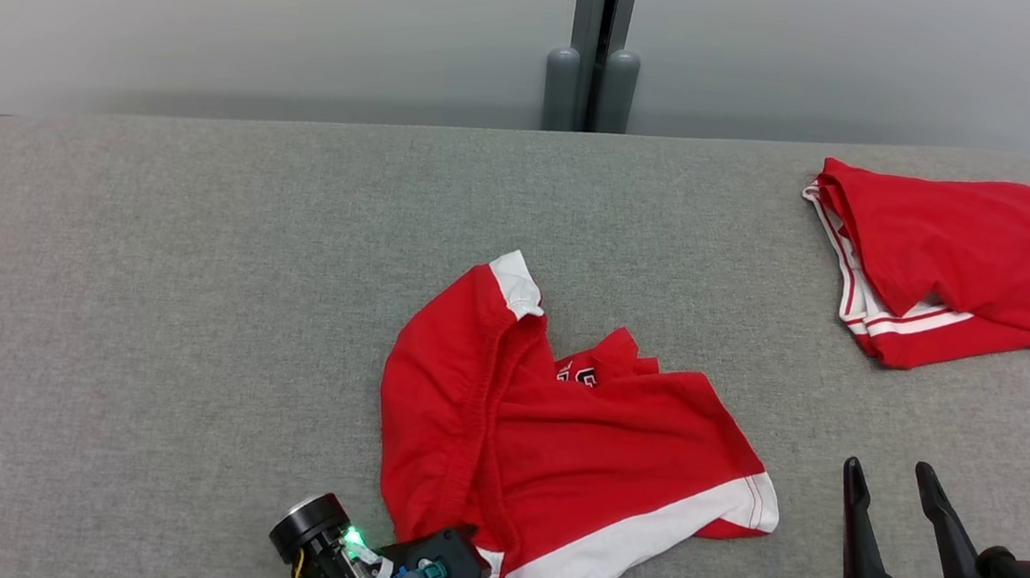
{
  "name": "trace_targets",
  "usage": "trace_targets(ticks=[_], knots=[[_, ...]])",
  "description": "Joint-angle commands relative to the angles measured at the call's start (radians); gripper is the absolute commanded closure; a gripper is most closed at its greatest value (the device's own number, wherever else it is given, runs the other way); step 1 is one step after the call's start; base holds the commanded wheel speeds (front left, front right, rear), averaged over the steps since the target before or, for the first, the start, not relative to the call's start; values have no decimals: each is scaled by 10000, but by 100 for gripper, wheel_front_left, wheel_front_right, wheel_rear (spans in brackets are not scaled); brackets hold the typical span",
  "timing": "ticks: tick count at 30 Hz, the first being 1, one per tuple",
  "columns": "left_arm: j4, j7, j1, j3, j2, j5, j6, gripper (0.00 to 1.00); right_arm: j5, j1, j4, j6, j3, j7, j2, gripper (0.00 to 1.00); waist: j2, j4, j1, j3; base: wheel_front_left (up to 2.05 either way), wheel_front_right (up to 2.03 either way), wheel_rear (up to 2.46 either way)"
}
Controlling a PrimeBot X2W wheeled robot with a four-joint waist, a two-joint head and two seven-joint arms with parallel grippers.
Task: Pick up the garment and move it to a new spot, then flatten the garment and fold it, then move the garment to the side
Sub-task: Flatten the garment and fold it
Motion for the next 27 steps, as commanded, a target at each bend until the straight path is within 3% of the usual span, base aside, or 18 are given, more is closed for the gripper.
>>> trace_targets(ticks=[1,3,4,12,19,27], knots=[[-50,75,101,28,106,-106,76,0,-7,-85,8,2,-22,-23,-3,0,0,20,-1,14,0,0,0],[-252,155,193,93,214,-172,136,74,-3,-112,-7,2,-33,-28,-5,0,0,51,-1,36,0,0,0],[-359,118,217,170,236,-262,187,100,-2,-128,-6,2,-38,-33,-5,0,0,67,-1,43,0,0,0],[-1151,-893,310,1084,274,-840,813,100,31,-107,94,2,-89,-95,-5,0,0,358,-1,21,0,0,0],[-1491,-2315,822,2328,245,-1619,1769,100,22,-163,253,2,-43,-114,-6,0,0,739,-1,1,0,0,0],[-1261,-3375,2002,3533,96,-2578,2561,100,-24,-129,390,2,-77,-94,-6,0,0,1004,-1,-36,0,0,0]])
